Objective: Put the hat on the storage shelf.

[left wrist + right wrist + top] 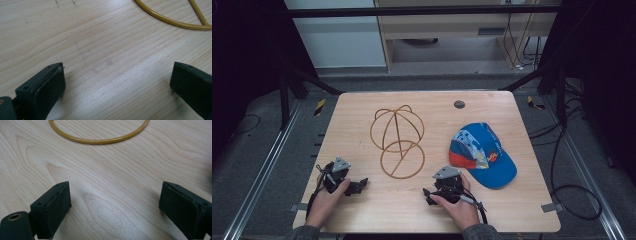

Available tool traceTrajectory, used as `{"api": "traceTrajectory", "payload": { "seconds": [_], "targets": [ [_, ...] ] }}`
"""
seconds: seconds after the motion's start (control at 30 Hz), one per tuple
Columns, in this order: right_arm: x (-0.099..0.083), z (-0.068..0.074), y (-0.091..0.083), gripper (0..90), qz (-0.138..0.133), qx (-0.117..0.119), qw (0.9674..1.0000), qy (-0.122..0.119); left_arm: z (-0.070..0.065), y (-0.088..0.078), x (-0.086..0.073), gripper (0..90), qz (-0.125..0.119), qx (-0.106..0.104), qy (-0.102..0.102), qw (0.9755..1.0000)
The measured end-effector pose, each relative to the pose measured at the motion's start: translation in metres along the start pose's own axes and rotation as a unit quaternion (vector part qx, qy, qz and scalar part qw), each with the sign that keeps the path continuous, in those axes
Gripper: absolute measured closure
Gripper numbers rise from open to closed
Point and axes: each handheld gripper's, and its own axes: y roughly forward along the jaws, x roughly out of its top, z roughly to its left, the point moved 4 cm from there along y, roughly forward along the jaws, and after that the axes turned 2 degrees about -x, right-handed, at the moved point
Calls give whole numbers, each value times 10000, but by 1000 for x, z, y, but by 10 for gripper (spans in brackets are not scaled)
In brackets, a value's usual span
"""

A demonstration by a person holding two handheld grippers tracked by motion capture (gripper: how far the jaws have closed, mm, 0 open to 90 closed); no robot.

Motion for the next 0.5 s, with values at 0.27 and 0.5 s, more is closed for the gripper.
{"api": "traceTrajectory", "payload": {
  "seconds": [0.27,0.5],
  "targets": [
    [4,-8,-26,107,121,84,9997,219,0,0,0,0,-7,-6,14,10000],
    [13,-31,-72,79,353,-245,9988,-221,-1,0,0,0,-20,-34,2,10000]
  ]
}}
